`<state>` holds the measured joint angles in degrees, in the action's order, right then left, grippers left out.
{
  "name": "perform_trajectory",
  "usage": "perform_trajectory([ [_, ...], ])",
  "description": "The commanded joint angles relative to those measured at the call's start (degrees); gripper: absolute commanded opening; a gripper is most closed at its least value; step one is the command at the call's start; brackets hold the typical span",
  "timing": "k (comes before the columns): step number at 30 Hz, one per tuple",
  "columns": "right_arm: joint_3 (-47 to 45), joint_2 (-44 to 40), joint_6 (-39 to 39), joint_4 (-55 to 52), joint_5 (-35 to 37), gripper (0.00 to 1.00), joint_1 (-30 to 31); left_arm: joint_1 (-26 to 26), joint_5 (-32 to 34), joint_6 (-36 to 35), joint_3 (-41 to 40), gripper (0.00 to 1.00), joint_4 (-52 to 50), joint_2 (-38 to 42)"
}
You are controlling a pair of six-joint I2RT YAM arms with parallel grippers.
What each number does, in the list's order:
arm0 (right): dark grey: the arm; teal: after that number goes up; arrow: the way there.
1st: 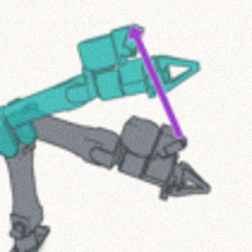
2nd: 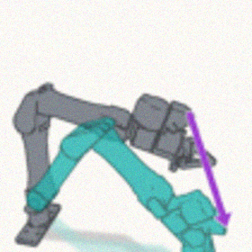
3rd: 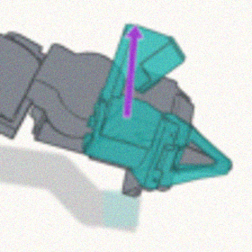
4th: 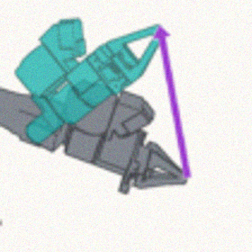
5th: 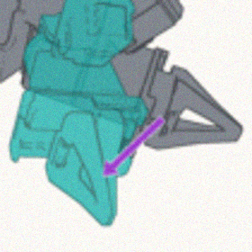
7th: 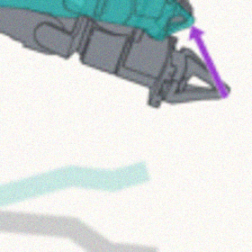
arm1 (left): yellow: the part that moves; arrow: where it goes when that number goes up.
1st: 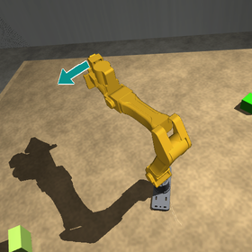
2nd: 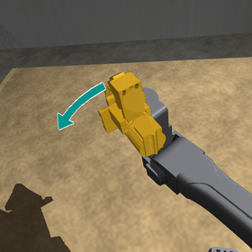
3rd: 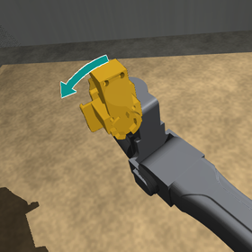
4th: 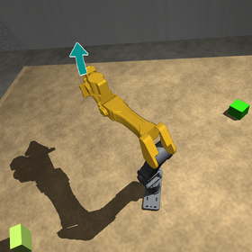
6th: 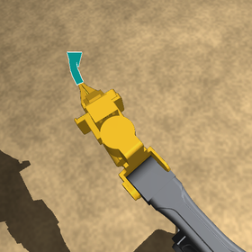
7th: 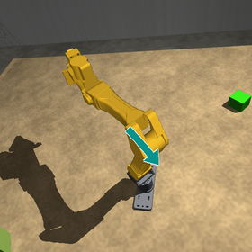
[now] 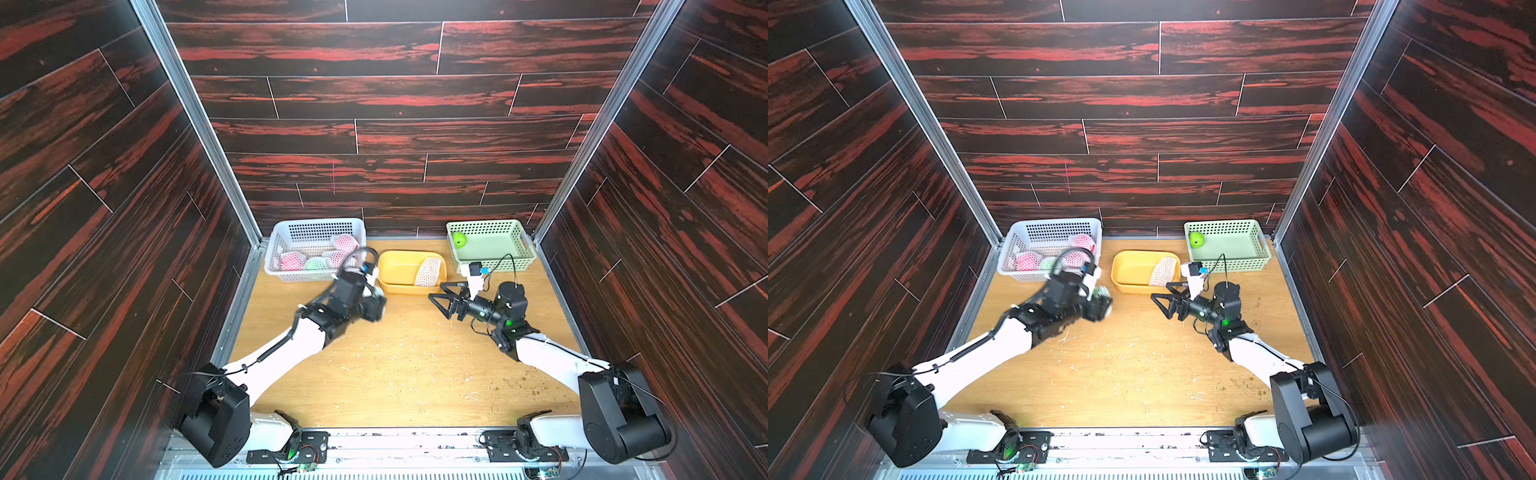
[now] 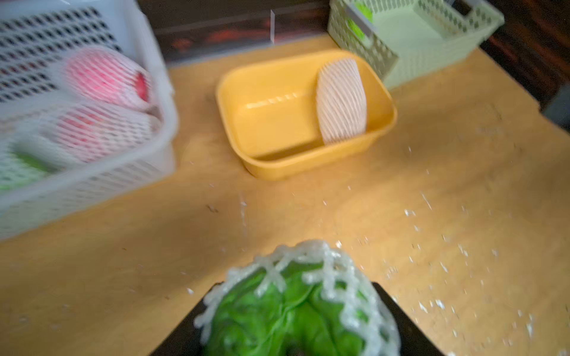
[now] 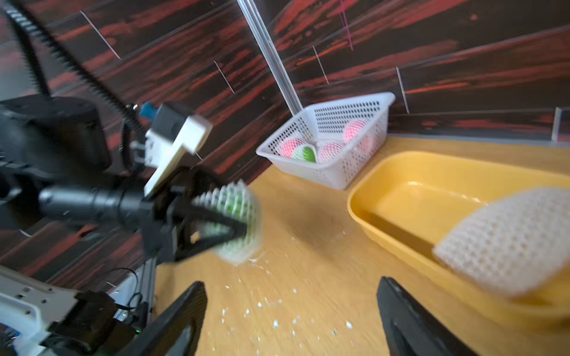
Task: Remove foam nets from apples
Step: Place the apple at the center of the board.
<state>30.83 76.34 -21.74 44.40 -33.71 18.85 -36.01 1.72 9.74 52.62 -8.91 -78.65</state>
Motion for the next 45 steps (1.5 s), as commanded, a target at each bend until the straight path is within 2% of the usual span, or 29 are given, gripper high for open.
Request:
perform_trajectory([
  [1,-4.5,-2.8,3.1,6.4,5.0,0.90,-0.1,-2.7,1.3,-1.0,-2.6,0.58,2.6,-1.6],
  [7,-10.0,0.4,2.8,15.8,8.7,0.90,-0.1,-6.1,3.2,-0.9,-2.6,0.58,11.0,-11.1],
  [11,-11.6,3.4,1.3,20.6,8.8,0.90,0.0,-8.2,5.9,-1.7,0.3,0.59,10.2,-15.4],
  [15,-12.2,5.7,-0.6,24.4,7.8,0.90,-0.1,-9.0,8.1,-2.0,1.8,0.71,8.5,-16.9],
  [18,-11.6,6.2,-0.5,23.8,7.1,0.90,-0.1,-9.1,9.4,-1.9,2.1,0.87,7.5,-16.3],
  [22,-11.4,6.2,-0.1,23.2,7.2,0.90,-0.1,-9.2,9.4,-1.6,2.1,0.97,6.8,-14.6],
  [27,-11.0,5.7,0.2,22.4,6.8,0.90,-0.1,-9.1,11.4,-0.7,2.5,0.98,5.8,-13.0],
  [33,-9.8,3.8,2.7,18.2,4.8,0.90,0.0,-9.0,12.8,-0.6,0.8,0.98,9.4,-4.2],
  [36,-6.6,2.5,6.0,11.8,1.1,0.90,0.4,-7.7,12.8,0.0,-1.1,1.00,11.8,0.9],
  [37,-4.3,1.8,8.4,6.2,1.8,0.90,1.5,-6.4,12.4,1.0,-2.3,1.00,12.9,2.5],
  [40,7.0,0.3,20.2,-20.8,12.0,0.90,8.9,-1.6,10.2,5.4,-8.1,1.00,17.1,6.9],
  [42,15.7,2.4,23.9,-34.7,18.4,0.92,13.0,2.3,8.7,9.5,-13.0,1.00,19.2,9.5],
  [43,20.2,4.2,23.5,-41.7,18.9,0.92,13.9,4.1,8.5,11.5,-15.8,1.00,20.4,10.8],
  [45,25.6,7.6,22.4,-49.1,16.1,0.92,14.4,6.4,9.3,14.2,-21.0,1.00,23.0,13.5],
])
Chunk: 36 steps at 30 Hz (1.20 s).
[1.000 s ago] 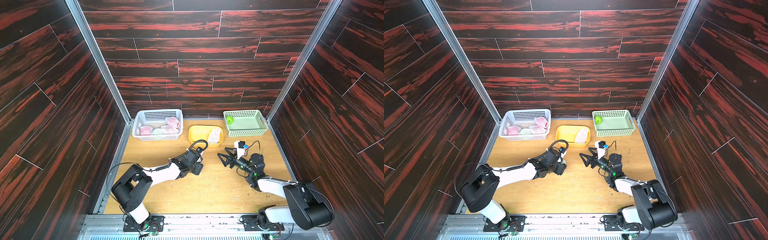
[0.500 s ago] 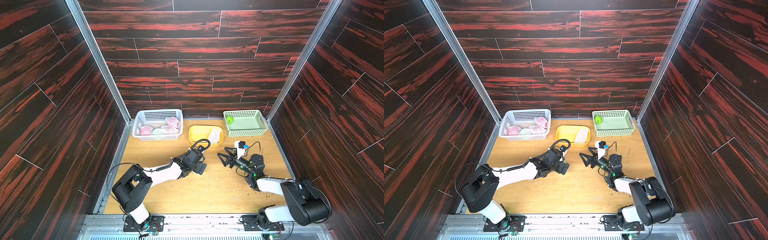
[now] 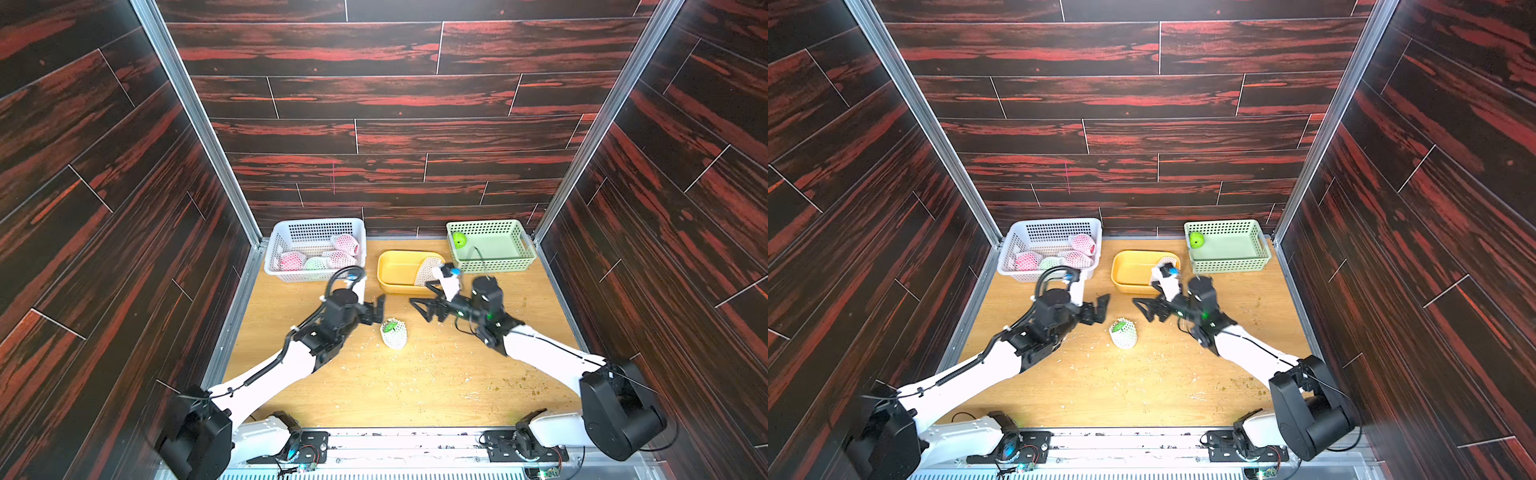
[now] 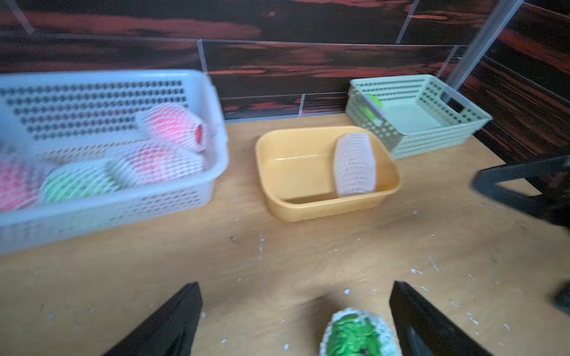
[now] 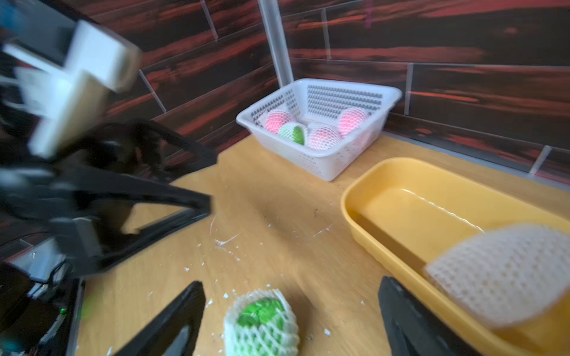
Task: Remove foam nets from apples
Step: Place the apple at the center of the board, then remove the foam net from the apple.
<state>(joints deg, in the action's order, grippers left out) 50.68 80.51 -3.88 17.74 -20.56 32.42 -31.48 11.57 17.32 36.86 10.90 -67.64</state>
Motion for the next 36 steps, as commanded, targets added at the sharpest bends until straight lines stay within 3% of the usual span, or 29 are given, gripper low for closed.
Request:
perform_trajectory([
  [1,6.8,4.5,3.9,-24.5,2.9,0.92,1.2,2.5,0.1,7.4,-7.8,1.00,4.5,4.1],
  [8,6.8,11.4,3.1,-24.7,5.0,0.93,4.5,2.7,2.9,7.5,-14.0,1.00,3.3,7.2],
  [13,4.8,14.2,3.6,-19.0,3.6,0.93,6.1,2.7,2.6,6.9,-15.4,1.00,4.2,6.6],
  [24,1.4,17.9,5.8,-11.0,3.2,0.94,7.9,2.7,-0.1,6.6,-13.4,1.00,7.3,-0.7],
  [36,3.4,22.2,5.7,-8.6,3.5,0.95,9.3,2.7,0.0,6.3,-13.1,1.00,7.2,-0.7],
])
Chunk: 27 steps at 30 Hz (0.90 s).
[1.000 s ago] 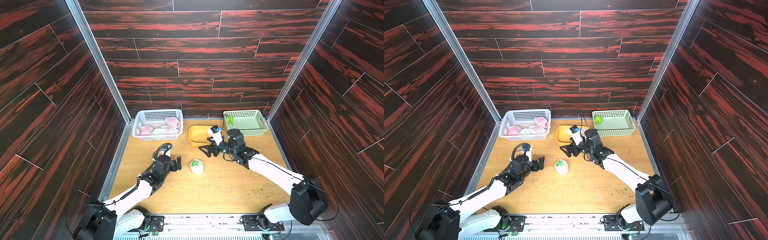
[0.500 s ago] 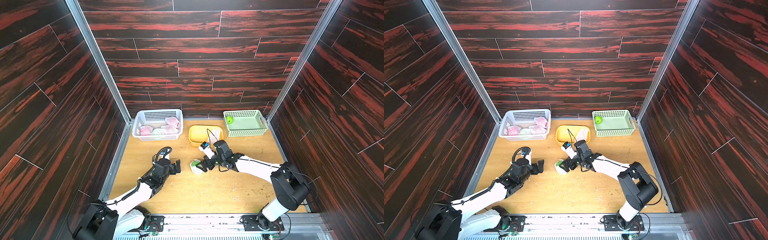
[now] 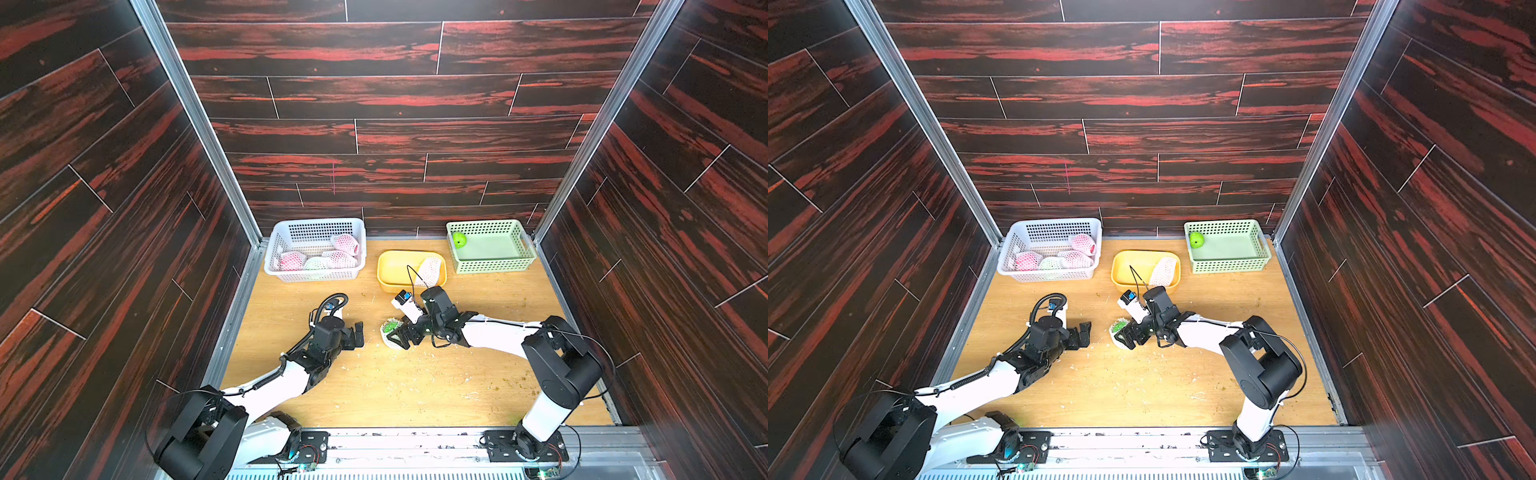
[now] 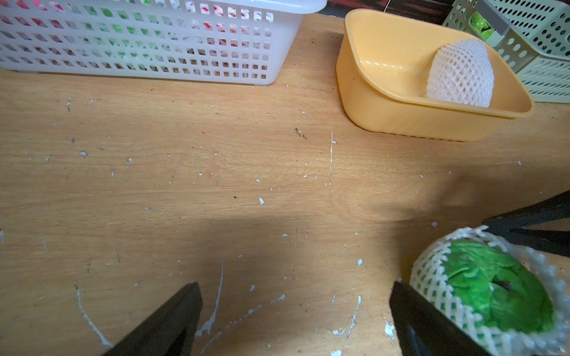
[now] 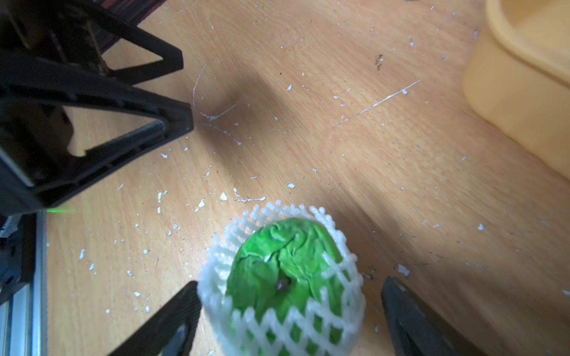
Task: Remove foam nets from apples
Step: Remove the foam net from the apple.
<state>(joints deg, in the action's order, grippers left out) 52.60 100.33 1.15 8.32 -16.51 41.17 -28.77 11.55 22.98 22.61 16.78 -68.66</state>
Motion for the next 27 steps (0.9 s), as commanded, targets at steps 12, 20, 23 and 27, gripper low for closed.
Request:
perform_trajectory([
  [12,6.8,7.1,1.3,-1.9,0.0,0.90,0.8,-0.1,0.6,0.6,0.7,1.00,1.5,0.3],
  [20,8.0,6.5,2.0,-3.5,-0.5,0.74,0.8,-0.1,1.2,0.4,0.8,1.00,0.8,0.5],
  [23,8.4,5.9,2.3,-5.0,-2.0,0.62,0.8,-0.1,1.1,0.2,1.2,1.00,0.6,0.3],
  [27,6.6,3.9,1.8,-4.6,-3.0,0.52,0.8,-0.1,1.1,-0.1,1.7,1.00,0.5,-0.3],
])
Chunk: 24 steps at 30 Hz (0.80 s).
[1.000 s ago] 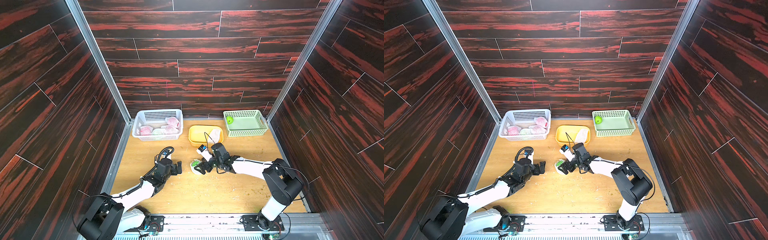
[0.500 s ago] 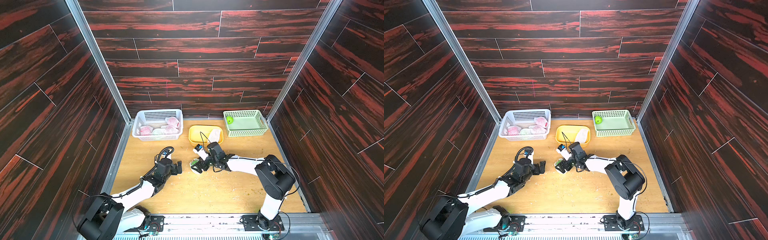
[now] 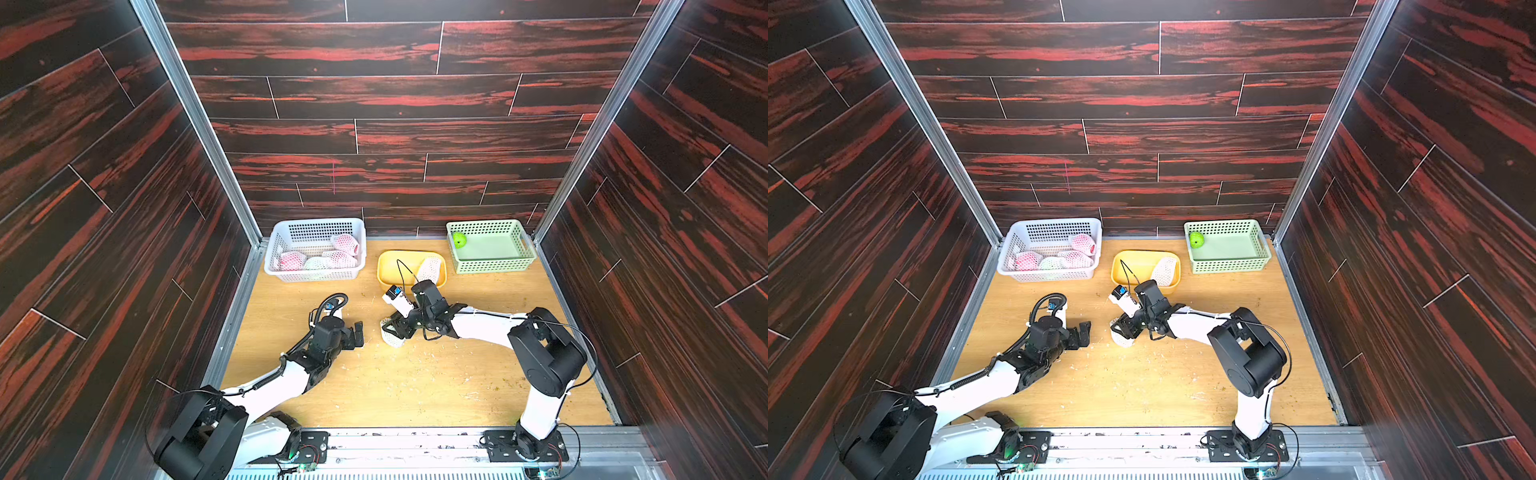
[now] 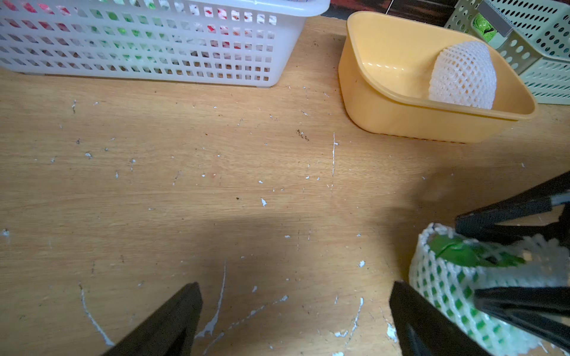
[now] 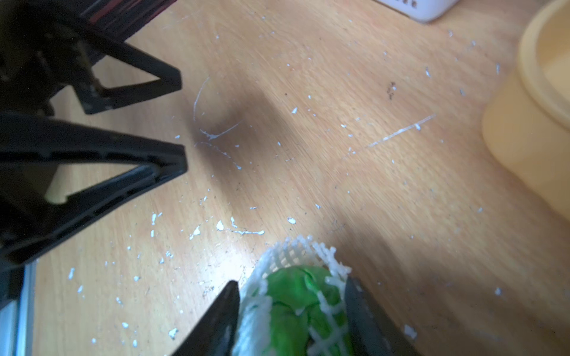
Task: Remove foam nets from apples
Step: Remove the foam net from the apple.
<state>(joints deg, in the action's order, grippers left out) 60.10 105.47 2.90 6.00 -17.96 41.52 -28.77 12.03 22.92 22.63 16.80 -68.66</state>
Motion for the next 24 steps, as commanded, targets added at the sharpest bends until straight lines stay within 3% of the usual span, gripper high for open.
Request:
perform_trajectory([
  [1,-1.5,-2.0,0.1,-1.8,-1.6,0.52,0.3,-0.1,0.8,-0.1,1.8,1.00,0.5,-0.5],
  [8,-2.9,-5.1,-0.4,-1.0,-3.5,0.43,0.4,-0.1,0.4,-0.2,3.1,1.00,0.3,-1.9],
  [16,-4.7,-9.5,-1.2,0.6,-3.1,0.44,0.1,-0.1,0.3,-0.3,3.3,1.00,-0.3,-2.1],
  [24,-6.0,-11.0,-4.8,3.2,-7.0,0.45,-3.3,-0.1,0.2,-0.8,4.3,1.00,-0.9,-2.7],
])
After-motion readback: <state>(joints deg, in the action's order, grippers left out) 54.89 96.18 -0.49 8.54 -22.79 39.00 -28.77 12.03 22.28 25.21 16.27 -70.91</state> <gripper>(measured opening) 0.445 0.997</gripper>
